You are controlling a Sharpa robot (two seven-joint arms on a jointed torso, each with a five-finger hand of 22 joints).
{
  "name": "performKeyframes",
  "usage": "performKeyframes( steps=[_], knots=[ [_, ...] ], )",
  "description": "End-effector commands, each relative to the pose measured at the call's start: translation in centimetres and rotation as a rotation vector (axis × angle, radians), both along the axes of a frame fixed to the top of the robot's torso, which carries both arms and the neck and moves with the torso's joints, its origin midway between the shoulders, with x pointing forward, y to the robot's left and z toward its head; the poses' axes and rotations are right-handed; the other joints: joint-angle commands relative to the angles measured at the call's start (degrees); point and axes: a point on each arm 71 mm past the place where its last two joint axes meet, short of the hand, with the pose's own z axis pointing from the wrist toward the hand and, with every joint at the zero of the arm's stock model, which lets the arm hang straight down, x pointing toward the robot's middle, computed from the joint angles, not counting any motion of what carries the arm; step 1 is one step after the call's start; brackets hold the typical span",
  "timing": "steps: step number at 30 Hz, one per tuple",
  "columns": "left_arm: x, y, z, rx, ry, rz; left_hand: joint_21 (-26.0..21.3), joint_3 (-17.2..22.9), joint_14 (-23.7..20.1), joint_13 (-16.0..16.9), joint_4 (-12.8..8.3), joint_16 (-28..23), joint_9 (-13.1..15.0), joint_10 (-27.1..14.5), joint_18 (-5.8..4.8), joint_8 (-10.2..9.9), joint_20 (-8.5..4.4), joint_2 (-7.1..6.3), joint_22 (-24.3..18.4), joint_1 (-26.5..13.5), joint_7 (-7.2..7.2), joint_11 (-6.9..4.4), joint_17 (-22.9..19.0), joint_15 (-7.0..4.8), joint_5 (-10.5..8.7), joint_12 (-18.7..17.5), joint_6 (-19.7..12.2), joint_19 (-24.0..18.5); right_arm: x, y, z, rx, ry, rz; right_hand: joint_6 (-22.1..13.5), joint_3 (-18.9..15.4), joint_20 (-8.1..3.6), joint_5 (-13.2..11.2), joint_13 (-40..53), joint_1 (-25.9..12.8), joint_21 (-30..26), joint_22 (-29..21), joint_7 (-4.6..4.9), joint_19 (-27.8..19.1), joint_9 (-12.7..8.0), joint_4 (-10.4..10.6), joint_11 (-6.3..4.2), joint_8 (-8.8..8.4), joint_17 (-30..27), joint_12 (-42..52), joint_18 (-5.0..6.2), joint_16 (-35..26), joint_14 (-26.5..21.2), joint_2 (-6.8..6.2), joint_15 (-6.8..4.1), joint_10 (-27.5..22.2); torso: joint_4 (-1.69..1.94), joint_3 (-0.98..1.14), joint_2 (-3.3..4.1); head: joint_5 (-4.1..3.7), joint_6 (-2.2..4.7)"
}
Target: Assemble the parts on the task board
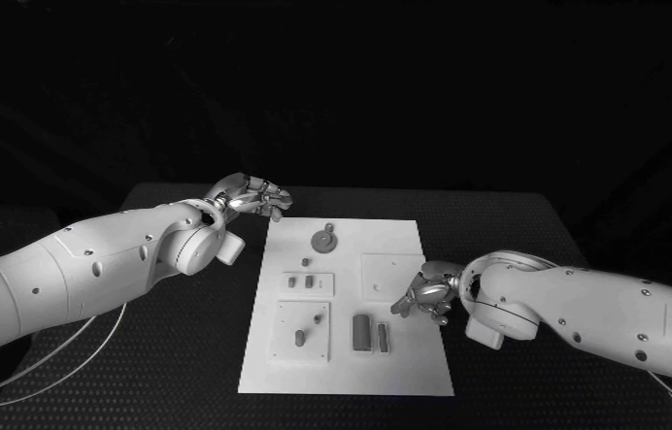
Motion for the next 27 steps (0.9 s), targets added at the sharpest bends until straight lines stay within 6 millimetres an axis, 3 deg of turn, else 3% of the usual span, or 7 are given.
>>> performKeyframes(
  steps=[1, 10, 15, 17, 21, 24, 27],
  knots=[
    [0.3, -0.1, 0.1, -0.052, 0.004, 0.002, -0.35, 0.08, 0.27, -0.06, 0.32, -0.26, -0.10, -0.26, 1.02, 0.32, 0.18, -0.17, 0.06, -0.32, -0.12, 0.00, 0.09, -0.03, 0.31, 0.32, -0.18, 0.12, 1.8, -0.4, 1.3, 0.191, -0.073, 0.020, -1.94, 0.15, 0.25, 0.28, 0.16, 0.49, -0.29, 0.53, 1.26, -0.47, -0.05, 0.38, 0.46, -0.47, -0.49, 0.07, 2.08, -0.33, -0.56, -0.42, 0.10, -0.28, -0.07, 0.03, -0.53, -0.38, 1.63],
    [1.3, 0.5, 0.0, -0.104, 0.011, 0.028, -1.91, 0.21, -1.80, -0.17, 0.29, -2.76, -0.17, -0.18, 0.58, 0.31, 0.90, 0.26, -0.32, -0.37, -0.80, -0.04, -0.07, 0.74, 0.31, 0.39, -0.30, -1.86, 7.9, -3.6, 4.7, 0.508, -0.274, -0.129, -3.66, -0.98, 1.97, 0.26, -0.98, 3.40, -2.39, 0.60, 2.07, -5.49, 0.33, -2.46, 1.24, -0.83, -5.03, -2.80, 1.35, -4.42, -5.74, 3.55, 0.99, -4.62, 0.03, 0.15, -2.41, -1.30, 6.24],
    [2.7, 0.8, -0.2, -0.147, 0.019, 0.070, -5.24, 0.42, -6.14, -1.32, 0.37, -7.21, -0.57, -2.70, -0.07, -0.38, 2.36, 0.43, -2.26, -1.00, -1.28, 0.08, -0.87, 2.19, -0.74, -1.60, -1.83, -5.22, 11.5, -5.4, 6.1, 0.620, -0.358, -0.241, -6.08, -1.04, 5.17, 0.41, -8.76, 3.50, -9.47, -1.64, 3.66, -15.91, 0.49, -4.45, 2.74, -1.59, -10.61, -13.74, -0.94, -15.08, -13.86, 5.99, 2.52, -10.69, 0.05, 0.18, -3.60, -1.58, 9.31],
    [3.3, 1.0, 0.0, -0.159, 0.017, 0.082, -7.19, 0.39, -8.11, -2.24, 0.59, -9.08, -0.79, -4.59, -0.58, -0.86, 3.01, 0.40, -3.72, -1.55, -1.61, 0.12, -1.35, 2.71, -1.89, -3.02, -2.90, -6.93, 12.5, -5.9, 6.1, 0.647, -0.378, -0.269, -7.28, -0.54, 6.87, 0.46, -13.91, 2.92, -14.16, -3.51, 4.33, -22.23, 0.55, -4.72, 4.06, -1.95, -14.74, -20.62, -2.45, -23.05, -19.60, 6.43, 4.37, -13.91, 0.06, 0.20, -4.20, -1.56, 10.12],
    [4.6, 0.9, 0.9, -0.192, 0.017, 0.082, -9.66, -1.96, -14.50, -5.00, 0.88, -14.07, -1.35, -10.90, -1.61, -2.59, 4.97, -0.31, -7.92, -4.57, -2.88, -0.21, -3.29, 4.44, -3.19, -3.80, -6.92, -12.63, 13.9, -6.4, 6.4, 0.758, -0.407, -0.336, -11.11, -1.38, 10.59, 0.37, -25.85, 1.69, -24.06, -7.27, 5.06, -37.04, 0.32, -5.80, 8.77, -3.27, -23.72, -36.01, -6.76, -40.52, -31.06, 8.04, 13.57, -19.77, -0.01, 0.20, -5.04, -1.39, 11.95],
    [5.3, 0.9, 1.0, -0.205, 0.011, 0.096, -9.67, -3.61, -18.82, -6.69, 1.39, -16.89, -1.51, -14.89, -1.61, -3.62, 6.67, -0.97, -11.10, -6.97, -3.96, -1.11, -4.74, 5.53, -3.38, -3.89, -9.85, -16.78, 14.4, -6.2, 6.5, 0.798, -0.427, -0.352, -13.53, -5.45, 12.36, 0.27, -32.21, 1.20, -29.15, -9.31, 5.46, -44.48, 0.04, -8.09, 10.35, -4.11, -27.55, -43.53, -9.08, -48.03, -36.38, 10.23, 17.05, -21.53, -0.21, 0.39, -5.32, -1.13, 12.63],
    [5.6, 0.7, 1.1, -0.209, -0.001, 0.099, -9.68, -4.24, -20.91, -7.86, 2.58, -18.15, -1.48, -17.74, -1.61, -4.18, 7.66, -1.76, -13.24, -8.89, -4.88, -1.80, -5.40, 5.83, -3.45, -4.00, -11.93, -18.86, 14.5, -6.0, 6.4, 0.840, -0.427, -0.373, -15.25, -7.89, 13.01, 0.27, -36.68, 0.39, -31.12, -10.42, 5.15, -46.00, -0.35, -8.46, 10.26, -4.65, -29.91, -48.29, -9.48, -52.07, -38.33, 10.61, 17.00, -22.27, -0.32, 0.70, -5.80, -0.69, 12.58]
  ],
)
